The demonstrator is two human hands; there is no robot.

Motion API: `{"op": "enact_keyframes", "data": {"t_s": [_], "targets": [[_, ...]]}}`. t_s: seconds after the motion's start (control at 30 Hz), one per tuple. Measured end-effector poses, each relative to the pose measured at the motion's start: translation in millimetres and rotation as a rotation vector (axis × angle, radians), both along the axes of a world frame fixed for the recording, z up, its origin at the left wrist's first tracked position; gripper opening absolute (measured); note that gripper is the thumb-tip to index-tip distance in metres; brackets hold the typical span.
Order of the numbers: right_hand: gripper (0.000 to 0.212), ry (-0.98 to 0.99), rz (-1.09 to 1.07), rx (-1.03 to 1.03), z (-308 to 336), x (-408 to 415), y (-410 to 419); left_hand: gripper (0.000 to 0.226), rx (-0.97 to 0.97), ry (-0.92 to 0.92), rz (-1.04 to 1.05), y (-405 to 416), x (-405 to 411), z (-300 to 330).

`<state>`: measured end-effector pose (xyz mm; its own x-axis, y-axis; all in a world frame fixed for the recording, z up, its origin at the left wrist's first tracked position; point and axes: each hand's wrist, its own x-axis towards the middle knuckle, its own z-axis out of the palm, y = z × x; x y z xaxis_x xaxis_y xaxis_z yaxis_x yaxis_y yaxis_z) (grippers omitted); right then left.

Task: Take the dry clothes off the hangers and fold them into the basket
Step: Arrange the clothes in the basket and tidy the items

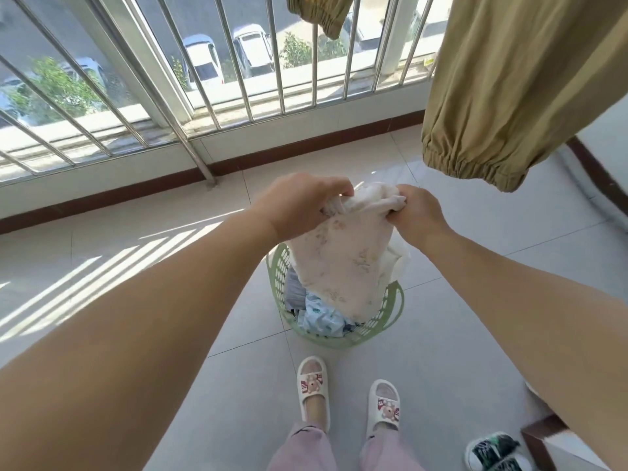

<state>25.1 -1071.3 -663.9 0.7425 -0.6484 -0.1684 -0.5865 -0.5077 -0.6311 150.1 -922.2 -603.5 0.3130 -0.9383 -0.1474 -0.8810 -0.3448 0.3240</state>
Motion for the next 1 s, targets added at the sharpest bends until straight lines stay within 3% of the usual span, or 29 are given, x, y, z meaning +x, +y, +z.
{"op": "enact_keyframes", "data": {"t_s": [0.3, 0.47, 0.63, 0.83, 0.93, 1.0], "targets": [[0.033, 0.167, 0.043, 0.043, -46.1, -15.0, 30.4, 0.038, 0.123, 0.006, -0.123, 30.2, -9.2, -37.4], [0.007, 0.219, -0.086, 0.423, -119.5, -44.4, 66.2, 0.035, 0.293, 0.116, -0.189, 56.1, -22.9, -97.3], [0.018, 0.368, -0.065, 0.633, -163.5, -64.4, 93.8, 0.038, 0.419, 0.184, -0.219, 68.1, -33.2, -149.3], [0.014, 0.46, 0.008, 0.711, -189.8, -56.7, 70.5, 0.041, 0.441, 0.22, -0.197, 40.3, -15.3, -193.7], [0.033, 0.441, -0.042, 0.703, -202.7, -43.7, 46.1, 0.038, 0.399, 0.223, -0.156, 13.8, 3.0, -212.0], [0.033, 0.42, -0.069, 0.699, -218.8, -33.0, 27.0, 0.036, 0.356, 0.23, -0.117, -6.4, 15.7, -230.7]]}}
